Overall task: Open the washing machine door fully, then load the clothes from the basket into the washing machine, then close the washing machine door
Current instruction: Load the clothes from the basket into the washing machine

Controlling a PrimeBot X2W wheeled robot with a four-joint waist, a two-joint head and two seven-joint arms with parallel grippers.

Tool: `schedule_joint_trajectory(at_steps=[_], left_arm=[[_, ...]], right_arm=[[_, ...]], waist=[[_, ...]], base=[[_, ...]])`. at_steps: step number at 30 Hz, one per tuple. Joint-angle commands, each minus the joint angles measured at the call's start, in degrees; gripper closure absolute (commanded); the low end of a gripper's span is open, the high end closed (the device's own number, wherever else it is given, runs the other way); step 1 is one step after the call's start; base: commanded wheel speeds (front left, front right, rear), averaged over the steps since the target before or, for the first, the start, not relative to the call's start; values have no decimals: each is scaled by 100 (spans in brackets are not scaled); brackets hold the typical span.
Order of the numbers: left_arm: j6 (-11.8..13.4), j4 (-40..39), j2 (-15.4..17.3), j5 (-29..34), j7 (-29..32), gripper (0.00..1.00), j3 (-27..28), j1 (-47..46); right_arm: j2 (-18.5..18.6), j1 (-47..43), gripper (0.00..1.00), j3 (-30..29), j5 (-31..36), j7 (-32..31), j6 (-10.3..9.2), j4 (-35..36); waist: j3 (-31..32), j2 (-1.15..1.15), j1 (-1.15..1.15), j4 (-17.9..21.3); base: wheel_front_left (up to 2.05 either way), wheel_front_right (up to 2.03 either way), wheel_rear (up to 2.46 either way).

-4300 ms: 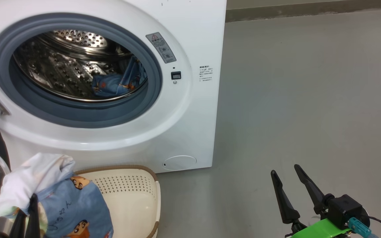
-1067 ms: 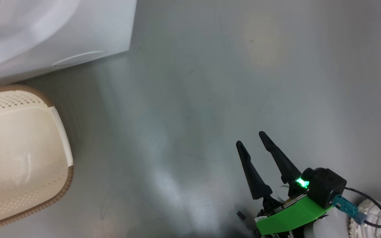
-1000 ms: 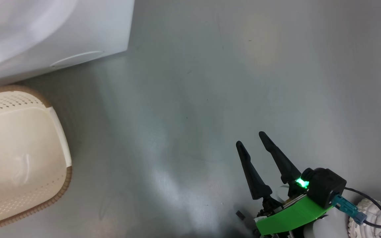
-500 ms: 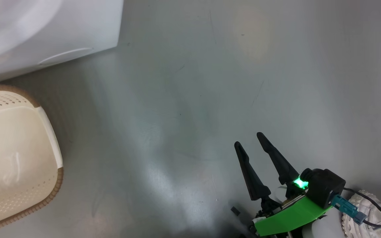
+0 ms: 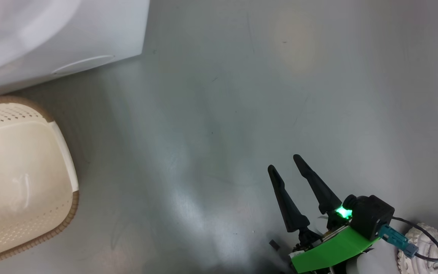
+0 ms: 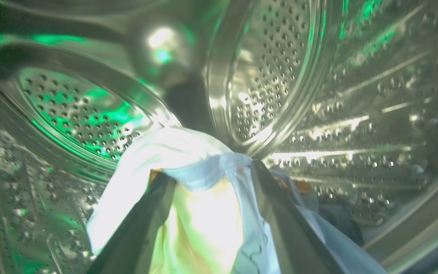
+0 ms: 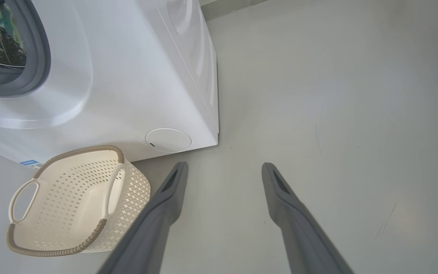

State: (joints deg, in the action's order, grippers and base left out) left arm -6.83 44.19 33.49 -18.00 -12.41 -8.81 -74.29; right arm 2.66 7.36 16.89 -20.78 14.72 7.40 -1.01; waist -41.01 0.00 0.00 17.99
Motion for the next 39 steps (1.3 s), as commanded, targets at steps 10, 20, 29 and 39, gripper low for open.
schedule_joint_trajectory(at_steps=[10, 20, 29, 39], left_arm=[[-51, 386, 66, -140, -42, 0, -266, -160], [-62, 621, -267, -339, -190, 0, -507, 117], [-64, 718, -580, -500, -245, 0, -587, 501], [-65, 425, -955, -564, -257, 0, -588, 1010]], right_arm=[[21, 51, 0, 45, -28, 28, 9, -18], [21, 177, 0, -70, 17, 28, 9, -176], [21, 256, 0, -198, 73, 28, 9, -340], [21, 256, 0, -297, 141, 28, 9, -587]], waist=[[136, 0, 0, -181], [425, 0, 0, -462], [816, 0, 0, -744], [1366, 0, 0, -1038]], base=[[0, 0, 0], [0, 0, 0], [0, 0, 0], [0, 0, 0]])
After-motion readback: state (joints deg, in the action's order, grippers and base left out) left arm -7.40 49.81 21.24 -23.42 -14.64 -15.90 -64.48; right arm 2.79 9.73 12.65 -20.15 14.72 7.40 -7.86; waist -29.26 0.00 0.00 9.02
